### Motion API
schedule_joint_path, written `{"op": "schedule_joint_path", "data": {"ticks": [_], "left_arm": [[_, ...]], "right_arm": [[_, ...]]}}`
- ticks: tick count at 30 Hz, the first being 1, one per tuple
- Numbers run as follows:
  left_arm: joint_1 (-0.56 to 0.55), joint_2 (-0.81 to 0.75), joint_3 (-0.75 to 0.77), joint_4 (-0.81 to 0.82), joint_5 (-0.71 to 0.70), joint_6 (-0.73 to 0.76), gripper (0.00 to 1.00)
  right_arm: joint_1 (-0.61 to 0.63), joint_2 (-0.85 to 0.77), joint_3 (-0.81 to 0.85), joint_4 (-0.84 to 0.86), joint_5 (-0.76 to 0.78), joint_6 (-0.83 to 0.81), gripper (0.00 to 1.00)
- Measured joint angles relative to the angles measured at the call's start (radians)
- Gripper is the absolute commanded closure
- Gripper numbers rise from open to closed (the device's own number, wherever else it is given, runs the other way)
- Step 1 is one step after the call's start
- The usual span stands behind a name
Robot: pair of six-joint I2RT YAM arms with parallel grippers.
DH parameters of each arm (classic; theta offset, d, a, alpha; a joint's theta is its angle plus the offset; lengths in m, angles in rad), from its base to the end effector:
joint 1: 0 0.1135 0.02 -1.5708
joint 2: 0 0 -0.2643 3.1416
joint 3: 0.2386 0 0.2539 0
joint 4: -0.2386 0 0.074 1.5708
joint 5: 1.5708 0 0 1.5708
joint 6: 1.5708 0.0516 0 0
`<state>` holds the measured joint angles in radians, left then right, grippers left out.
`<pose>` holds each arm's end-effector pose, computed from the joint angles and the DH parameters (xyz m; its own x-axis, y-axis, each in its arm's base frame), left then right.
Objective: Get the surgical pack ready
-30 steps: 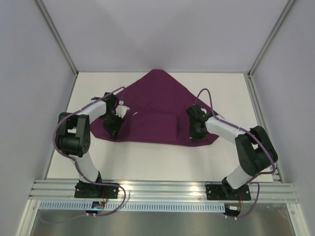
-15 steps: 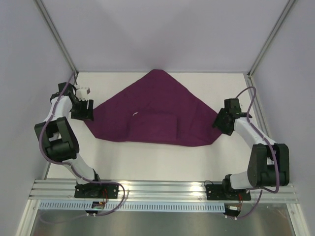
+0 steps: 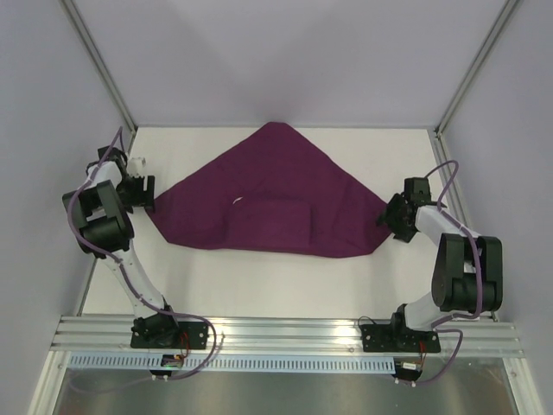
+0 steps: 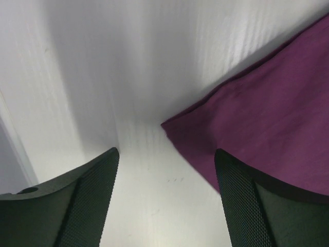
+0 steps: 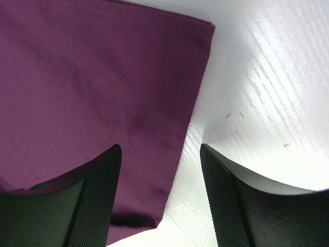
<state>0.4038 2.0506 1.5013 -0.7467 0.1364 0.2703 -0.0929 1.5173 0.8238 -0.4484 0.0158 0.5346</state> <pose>0.3869 0.1577 0.1499 -0.9478 -0.1173 -0.2965 -0.1061 0.9929 -0.0537 0.2849 -0.0274 0.1516 -0.7286 0.5795 -0.3652 0.5468 0.8131 0.1995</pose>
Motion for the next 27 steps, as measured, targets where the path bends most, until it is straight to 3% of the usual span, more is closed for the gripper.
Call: {"op": "schedule_joint_path", "data": {"ticks": [5,6,9,14,16,17,27], "left_arm": [[-0.024,0.005,0.002,0.006,0.000,0.008,0.28],[-0.030,0.007,0.006,0.002,0.001,0.009,0.38],[-0.042,0.017,0.019,-0.003,0.008,0.015,0.53],[-0.043,0.007,0.001,0.010,0.039,0.027,0.69],[-0.044,-0.001,-0.012,0.006,0.055,0.027,0.97],[-0.044,-0.001,-0.015,0.002,0.068,0.030,1.00],[-0.063,-0.045,-0.043,-0.059,0.204,0.039,1.00]], "right_arm": [[0.000,0.019,0.000,0.011,-0.037,0.001,0.36],[0.000,0.021,0.000,0.013,-0.043,0.003,0.37],[0.000,0.021,0.000,0.018,-0.053,0.009,0.37],[0.000,0.018,0.000,0.020,-0.055,0.016,0.37],[0.000,0.012,0.000,0.019,-0.054,0.017,0.37],[0.000,0.009,0.000,0.019,-0.054,0.017,0.37],[0.014,-0.046,0.000,-0.001,-0.045,0.016,0.40]]}}
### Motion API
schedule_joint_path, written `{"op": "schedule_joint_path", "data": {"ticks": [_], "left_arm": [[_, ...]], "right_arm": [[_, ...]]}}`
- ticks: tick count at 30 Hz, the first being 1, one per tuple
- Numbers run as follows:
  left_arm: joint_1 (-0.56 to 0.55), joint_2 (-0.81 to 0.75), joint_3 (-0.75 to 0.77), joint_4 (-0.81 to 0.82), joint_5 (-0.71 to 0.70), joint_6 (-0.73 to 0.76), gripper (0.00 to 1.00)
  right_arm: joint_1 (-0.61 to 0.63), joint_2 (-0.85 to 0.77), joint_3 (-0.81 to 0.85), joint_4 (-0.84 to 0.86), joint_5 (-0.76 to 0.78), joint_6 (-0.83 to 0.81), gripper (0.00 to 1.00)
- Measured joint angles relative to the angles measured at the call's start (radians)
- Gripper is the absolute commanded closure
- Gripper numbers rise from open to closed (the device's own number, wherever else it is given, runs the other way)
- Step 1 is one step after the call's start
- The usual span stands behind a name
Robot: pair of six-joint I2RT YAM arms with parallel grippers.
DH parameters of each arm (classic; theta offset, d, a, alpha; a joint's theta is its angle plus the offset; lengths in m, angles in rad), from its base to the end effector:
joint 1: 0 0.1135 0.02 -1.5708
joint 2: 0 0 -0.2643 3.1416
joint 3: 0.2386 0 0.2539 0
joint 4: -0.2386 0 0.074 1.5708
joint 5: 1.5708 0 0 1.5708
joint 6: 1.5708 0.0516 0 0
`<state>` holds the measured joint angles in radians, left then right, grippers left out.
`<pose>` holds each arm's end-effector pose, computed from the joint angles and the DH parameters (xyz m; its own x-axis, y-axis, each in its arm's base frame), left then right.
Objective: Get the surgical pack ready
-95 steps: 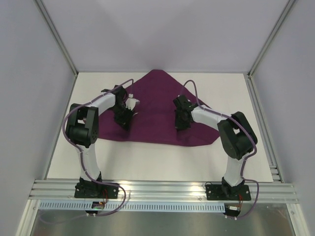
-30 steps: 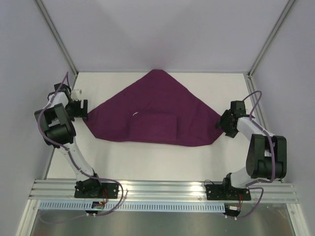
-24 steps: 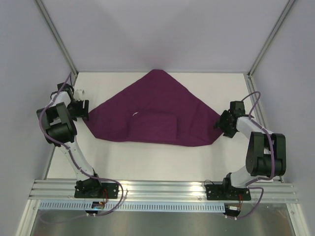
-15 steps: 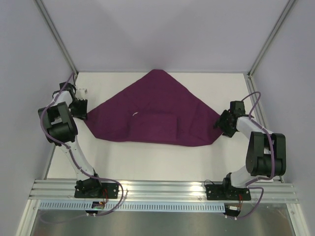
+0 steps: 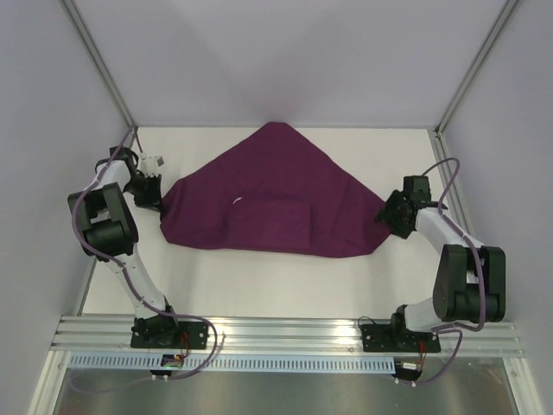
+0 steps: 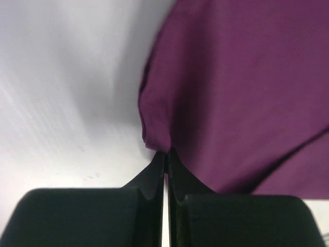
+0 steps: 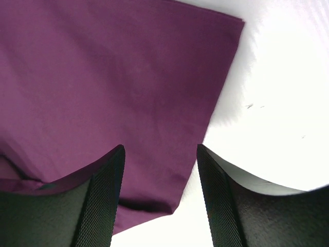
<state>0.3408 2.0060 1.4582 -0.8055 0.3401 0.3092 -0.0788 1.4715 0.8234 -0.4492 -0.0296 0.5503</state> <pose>0.3825 0.1174 0.1561 -0.9519 -0.0332 -0.3047 0.0445 0.9686 -0.2446 0.2832 -0.0208 0.1636 -0.7221 0.5814 -0.3749 0.5196 0.8136 0.2609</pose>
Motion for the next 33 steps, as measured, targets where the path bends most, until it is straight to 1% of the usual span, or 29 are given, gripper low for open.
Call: {"op": "schedule_joint_path", "data": {"ticks": [4,9,12,14,19,24,28,33], "left_arm": [[-0.062,-0.100,-0.002,-0.058,0.053,0.000,1.00],[-0.226,-0.258,0.048,-0.136,0.111,0.000,1.00],[-0.331,-0.312,0.098,-0.170,0.145,-0.002,1.00],[-0.395,-0.327,0.135,-0.191,0.158,-0.005,1.00],[-0.554,-0.302,0.234,-0.255,0.204,-0.020,1.00],[-0.686,-0.220,0.364,-0.299,0.251,-0.062,1.00],[-0.769,-0.164,0.441,-0.275,0.296,-0.126,1.00],[-0.870,-0.080,0.458,-0.189,0.340,-0.215,1.00]], "right_arm": [[0.093,-0.046,0.016,-0.021,0.046,-0.001,0.39],[0.262,-0.048,0.049,-0.003,0.056,0.008,0.41],[0.346,-0.011,0.059,0.018,0.029,0.023,0.42],[0.391,0.046,0.064,0.046,0.000,0.038,0.43],[0.452,0.161,0.071,0.100,-0.080,0.068,0.46],[0.482,0.255,0.149,0.142,-0.126,0.074,0.46],[0.489,0.286,0.178,0.163,-0.151,0.075,0.47],[0.489,0.291,0.183,0.163,-0.160,0.074,0.47]]}}
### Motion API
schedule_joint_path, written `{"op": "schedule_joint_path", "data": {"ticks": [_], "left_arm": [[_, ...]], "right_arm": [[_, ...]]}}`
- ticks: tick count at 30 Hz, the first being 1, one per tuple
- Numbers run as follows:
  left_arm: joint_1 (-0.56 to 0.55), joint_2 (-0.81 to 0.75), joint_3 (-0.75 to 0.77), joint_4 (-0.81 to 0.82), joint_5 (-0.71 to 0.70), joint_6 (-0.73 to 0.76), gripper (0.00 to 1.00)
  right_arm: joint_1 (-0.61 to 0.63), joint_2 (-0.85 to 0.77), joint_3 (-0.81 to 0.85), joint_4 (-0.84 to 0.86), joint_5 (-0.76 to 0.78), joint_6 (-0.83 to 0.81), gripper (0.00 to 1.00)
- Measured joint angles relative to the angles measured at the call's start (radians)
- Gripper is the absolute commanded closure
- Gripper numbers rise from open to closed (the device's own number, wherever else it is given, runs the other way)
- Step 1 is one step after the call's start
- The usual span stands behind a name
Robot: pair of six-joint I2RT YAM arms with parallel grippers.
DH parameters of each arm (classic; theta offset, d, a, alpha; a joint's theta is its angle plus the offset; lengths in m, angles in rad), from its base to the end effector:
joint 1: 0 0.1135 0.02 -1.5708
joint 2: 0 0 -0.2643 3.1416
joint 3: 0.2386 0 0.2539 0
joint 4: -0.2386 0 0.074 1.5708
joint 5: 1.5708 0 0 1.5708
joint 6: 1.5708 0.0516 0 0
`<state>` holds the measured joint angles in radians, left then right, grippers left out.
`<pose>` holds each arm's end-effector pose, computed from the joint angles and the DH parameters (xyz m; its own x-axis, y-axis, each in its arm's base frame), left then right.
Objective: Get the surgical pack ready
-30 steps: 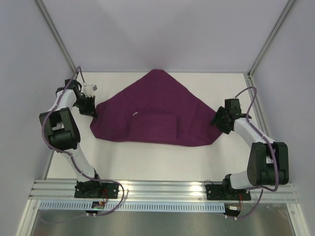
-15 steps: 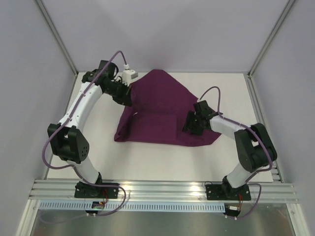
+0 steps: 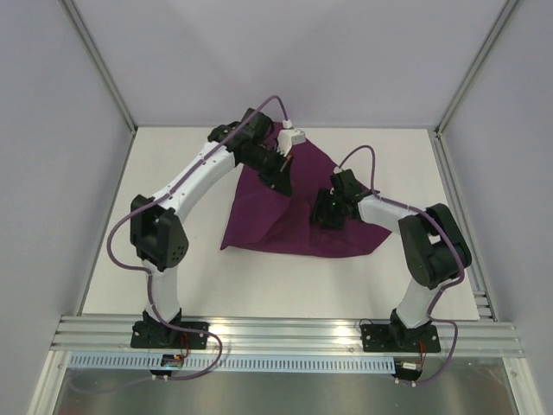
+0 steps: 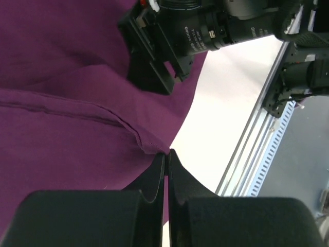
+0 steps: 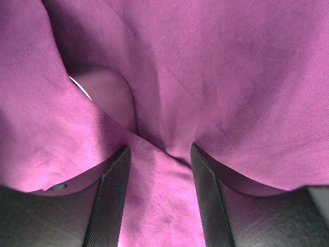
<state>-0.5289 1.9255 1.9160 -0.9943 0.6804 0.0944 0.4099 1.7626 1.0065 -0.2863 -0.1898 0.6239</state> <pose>0.3465 -0.2401 0.3228 -0.6605 0.4709 -0.5847 0.7496 0.4583 -0.4777 0.3207 0.1500 0.1397 -0.9224 0.2247 -0.3140 0.0743 0.9013 0.4268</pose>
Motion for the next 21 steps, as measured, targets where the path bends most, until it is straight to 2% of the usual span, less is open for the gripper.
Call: {"op": "schedule_joint_path", "data": {"ticks": [8,16,17,18,21], "left_arm": [[-0.045,0.200,-0.012,0.167,0.049,-0.143,1.00],[-0.043,0.209,-0.113,0.307,0.031,-0.202,1.00],[-0.043,0.212,-0.113,0.320,0.028,-0.205,0.98],[-0.043,0.218,-0.113,0.335,0.026,-0.209,0.91],[-0.043,0.245,-0.113,0.359,0.025,-0.216,0.84]], "right_arm": [[-0.001,0.003,0.006,-0.007,-0.005,-0.008,0.45],[0.000,-0.018,0.055,-0.111,0.076,-0.027,0.34],[-0.003,-0.038,0.058,-0.132,0.091,-0.031,0.34],[-0.008,-0.070,0.059,-0.161,0.109,-0.038,0.32],[-0.043,-0.165,0.056,-0.216,0.150,-0.054,0.30]]}}
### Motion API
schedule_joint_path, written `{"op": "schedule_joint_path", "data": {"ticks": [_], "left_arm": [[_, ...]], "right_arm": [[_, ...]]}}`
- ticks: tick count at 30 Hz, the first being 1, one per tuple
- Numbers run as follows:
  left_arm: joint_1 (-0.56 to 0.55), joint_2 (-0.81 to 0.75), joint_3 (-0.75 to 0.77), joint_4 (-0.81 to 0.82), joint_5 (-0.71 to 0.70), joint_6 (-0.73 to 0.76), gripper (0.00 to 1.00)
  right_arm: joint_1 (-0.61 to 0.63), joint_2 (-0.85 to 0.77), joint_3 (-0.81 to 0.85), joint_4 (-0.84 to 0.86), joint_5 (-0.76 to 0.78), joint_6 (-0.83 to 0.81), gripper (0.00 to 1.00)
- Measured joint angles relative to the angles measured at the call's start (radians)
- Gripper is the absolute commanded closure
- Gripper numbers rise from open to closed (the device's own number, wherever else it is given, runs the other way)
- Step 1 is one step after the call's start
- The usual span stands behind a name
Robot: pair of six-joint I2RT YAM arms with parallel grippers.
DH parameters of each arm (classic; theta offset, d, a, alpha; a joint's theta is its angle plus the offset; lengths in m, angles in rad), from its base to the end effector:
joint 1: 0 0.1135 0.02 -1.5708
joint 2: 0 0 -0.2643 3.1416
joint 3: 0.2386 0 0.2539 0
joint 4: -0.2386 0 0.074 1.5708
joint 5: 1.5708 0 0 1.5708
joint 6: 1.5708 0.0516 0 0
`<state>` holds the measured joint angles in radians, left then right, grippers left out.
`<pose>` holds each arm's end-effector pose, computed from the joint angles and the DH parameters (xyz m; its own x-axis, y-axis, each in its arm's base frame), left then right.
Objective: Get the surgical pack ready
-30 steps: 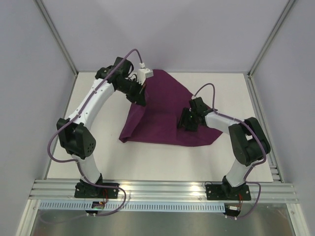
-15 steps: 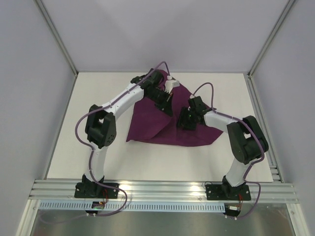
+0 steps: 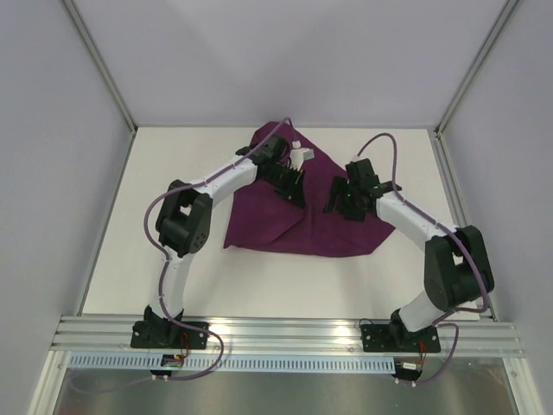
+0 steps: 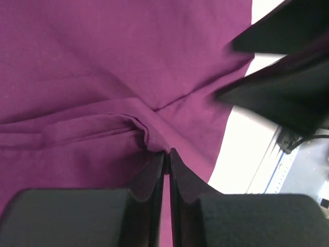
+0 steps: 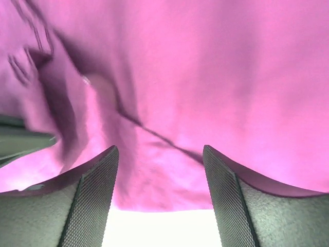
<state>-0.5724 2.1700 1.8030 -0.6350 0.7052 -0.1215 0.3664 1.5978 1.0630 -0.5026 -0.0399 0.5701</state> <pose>0.3870 -0.2891 0.2038 -0.7886 0.3983 -0.4685 0.6149 0.5030 -0.6074 0.3109 0.1215 0.1955 -0.8802 0.2399 -0.4095 0.1166 0.9457 0.3033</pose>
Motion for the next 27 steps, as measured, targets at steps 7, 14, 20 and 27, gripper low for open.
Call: {"op": "schedule_joint_path", "data": {"ticks": [7,14,20,27], "left_arm": [[-0.001,0.056,-0.002,0.003,0.002,-0.002,0.59],[-0.009,0.051,-0.004,-0.017,0.072,0.010,0.45],[-0.043,0.002,0.039,-0.096,0.149,0.033,0.44],[-0.023,-0.127,0.120,-0.247,0.130,0.120,0.44]], "right_arm": [[-0.296,-0.182,-0.077,-0.051,0.065,-0.052,0.16],[-0.488,-0.028,-0.080,-0.050,0.088,-0.106,0.22],[-0.525,0.119,-0.040,-0.015,0.083,-0.117,0.35],[-0.528,0.180,-0.002,0.068,0.019,-0.105,0.78]]}}
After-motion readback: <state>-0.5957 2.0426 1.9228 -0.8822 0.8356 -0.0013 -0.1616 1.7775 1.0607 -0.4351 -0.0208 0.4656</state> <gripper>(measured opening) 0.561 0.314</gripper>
